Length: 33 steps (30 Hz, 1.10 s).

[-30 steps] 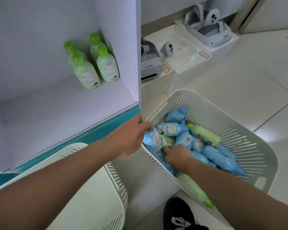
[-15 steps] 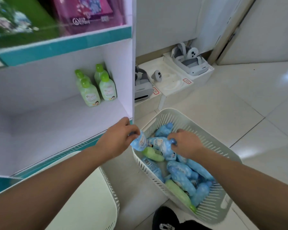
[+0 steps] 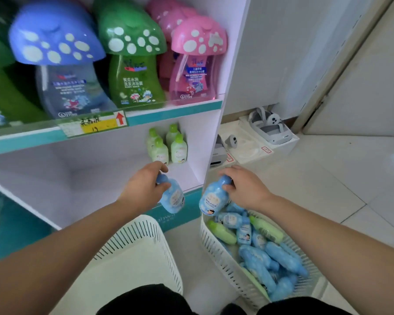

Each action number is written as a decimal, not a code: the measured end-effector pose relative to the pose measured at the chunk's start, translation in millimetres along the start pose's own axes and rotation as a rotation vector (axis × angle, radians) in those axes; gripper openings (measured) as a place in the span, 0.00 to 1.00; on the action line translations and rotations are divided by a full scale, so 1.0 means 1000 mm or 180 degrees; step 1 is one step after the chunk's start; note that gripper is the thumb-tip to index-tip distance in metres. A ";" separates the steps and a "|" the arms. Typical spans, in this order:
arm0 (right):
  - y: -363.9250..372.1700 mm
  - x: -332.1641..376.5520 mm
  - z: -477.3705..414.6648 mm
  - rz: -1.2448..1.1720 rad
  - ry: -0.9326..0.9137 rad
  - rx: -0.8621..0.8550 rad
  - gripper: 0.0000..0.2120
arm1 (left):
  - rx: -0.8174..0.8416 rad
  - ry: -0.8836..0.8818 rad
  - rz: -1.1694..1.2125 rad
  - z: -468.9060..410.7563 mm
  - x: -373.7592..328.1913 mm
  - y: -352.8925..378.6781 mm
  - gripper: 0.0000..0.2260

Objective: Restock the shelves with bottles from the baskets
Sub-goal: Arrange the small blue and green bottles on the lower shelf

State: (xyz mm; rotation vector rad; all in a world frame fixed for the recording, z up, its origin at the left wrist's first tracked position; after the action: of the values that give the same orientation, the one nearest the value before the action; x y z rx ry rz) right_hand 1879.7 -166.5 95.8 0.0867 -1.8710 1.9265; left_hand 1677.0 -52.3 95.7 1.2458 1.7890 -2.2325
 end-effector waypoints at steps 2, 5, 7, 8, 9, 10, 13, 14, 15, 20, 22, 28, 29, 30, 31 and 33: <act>0.001 0.022 -0.005 0.0017 -0.0108 0.0017 0.13 | -0.0046 -0.0094 0.0002 0.004 0.011 -0.011 0.11; 0.008 0.053 -0.018 -0.0006 -0.0261 0.0036 0.15 | -0.0173 -0.0195 -0.0002 0.006 0.029 -0.026 0.10; 0.014 0.069 -0.029 -0.0067 -0.0328 0.0005 0.15 | -0.0222 -0.0245 -0.0024 0.004 0.041 -0.034 0.10; 0.019 0.077 -0.036 -0.0107 -0.0383 -0.0005 0.15 | -0.0244 -0.0269 -0.0033 0.001 0.049 -0.037 0.10; 0.024 0.085 -0.043 -0.0134 -0.0451 -0.0003 0.15 | -0.0274 -0.0294 -0.0038 -0.001 0.056 -0.040 0.10; 0.030 0.093 -0.050 -0.0141 -0.0528 0.0014 0.15 | -0.0308 -0.0324 -0.0035 -0.004 0.064 -0.042 0.10; 0.048 0.116 -0.070 -0.0059 -0.0759 0.0068 0.14 | -0.0453 -0.0434 -0.0001 -0.014 0.091 -0.050 0.10; 0.054 0.123 -0.076 -0.0036 -0.0836 0.0060 0.14 | -0.0496 -0.0489 0.0024 -0.017 0.101 -0.051 0.10; 0.059 0.130 -0.082 -0.0029 -0.0909 0.0041 0.13 | -0.0534 -0.0545 0.0053 -0.021 0.110 -0.053 0.10; 0.079 0.155 -0.106 -0.0153 -0.1087 0.0002 0.14 | -0.0610 -0.0789 0.0113 -0.041 0.156 -0.058 0.11; 0.087 0.164 -0.114 -0.0175 -0.1151 -0.0002 0.14 | -0.0680 -0.0749 -0.0012 -0.049 0.170 -0.063 0.11; 0.104 0.183 -0.136 -0.0211 -0.1299 0.0016 0.13 | -0.0887 -0.0742 -0.0522 -0.074 0.201 -0.079 0.10; 0.105 0.185 -0.139 -0.0227 -0.1310 0.0005 0.13 | -0.0964 -0.0792 -0.0569 -0.078 0.203 -0.080 0.10; 0.107 0.186 -0.141 -0.0241 -0.1320 -0.0002 0.13 | -0.1042 -0.0870 -0.0603 -0.082 0.207 -0.081 0.11; 0.109 0.187 -0.143 -0.0256 -0.1324 -0.0001 0.13 | -0.1121 -0.0960 -0.0640 -0.085 0.211 -0.082 0.11; 0.112 0.188 -0.147 -0.0294 -0.1325 -0.0008 0.13 | -0.1229 -0.1095 -0.0718 -0.094 0.219 -0.083 0.12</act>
State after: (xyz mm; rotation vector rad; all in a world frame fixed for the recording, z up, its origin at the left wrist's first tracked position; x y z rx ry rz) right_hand 1709.7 28.8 45.4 0.6042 -2.0812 1.9522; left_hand 1541.4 150.4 32.9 0.5784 2.1517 -1.9080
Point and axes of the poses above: each hand's wrist, its own z-axis away from the middle knuckle, its own y-axis out of the palm, x = y × z, the point moved 5 cm from there along -z, towards the middle knuckle, and after that the axes turned 2 degrees about -y, right-handed, at the moved point
